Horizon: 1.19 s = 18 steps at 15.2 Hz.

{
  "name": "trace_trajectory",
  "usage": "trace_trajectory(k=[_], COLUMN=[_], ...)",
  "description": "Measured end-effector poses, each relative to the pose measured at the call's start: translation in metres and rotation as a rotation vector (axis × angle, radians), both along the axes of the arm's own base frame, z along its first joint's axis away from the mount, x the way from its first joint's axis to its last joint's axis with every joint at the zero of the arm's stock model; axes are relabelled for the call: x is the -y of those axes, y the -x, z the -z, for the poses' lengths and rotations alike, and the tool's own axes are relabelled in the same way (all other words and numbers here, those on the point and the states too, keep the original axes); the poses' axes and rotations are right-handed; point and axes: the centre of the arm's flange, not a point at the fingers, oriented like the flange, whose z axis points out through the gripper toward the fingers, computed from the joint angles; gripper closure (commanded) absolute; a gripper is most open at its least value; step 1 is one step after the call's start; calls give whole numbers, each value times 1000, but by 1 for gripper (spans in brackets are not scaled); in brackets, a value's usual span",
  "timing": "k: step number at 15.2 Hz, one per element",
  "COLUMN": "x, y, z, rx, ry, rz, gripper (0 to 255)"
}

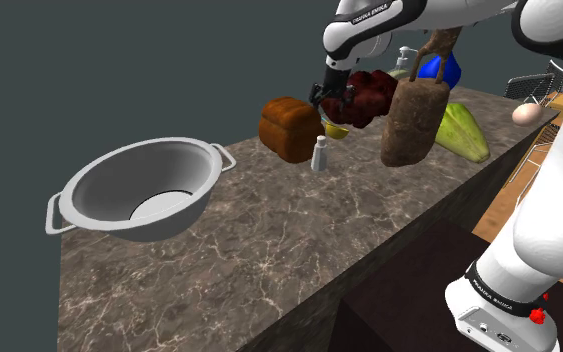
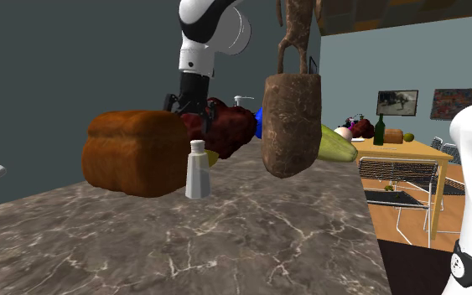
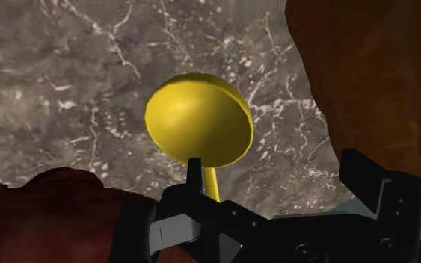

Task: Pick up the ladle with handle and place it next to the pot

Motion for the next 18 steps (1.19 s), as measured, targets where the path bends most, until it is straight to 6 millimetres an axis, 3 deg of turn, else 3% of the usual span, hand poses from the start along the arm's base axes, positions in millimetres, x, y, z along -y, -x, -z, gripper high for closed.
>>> trace_trajectory(k=[8,14,15,18], x=[-5,-5,-5,-5], y=[-1,-1,-1,-1], z=[35,39,39,39], rx=[-53,-53,-53,-53], ry=[15,15,15,15], rz=[38,38,38,38], gripper=[0,0,255,255])
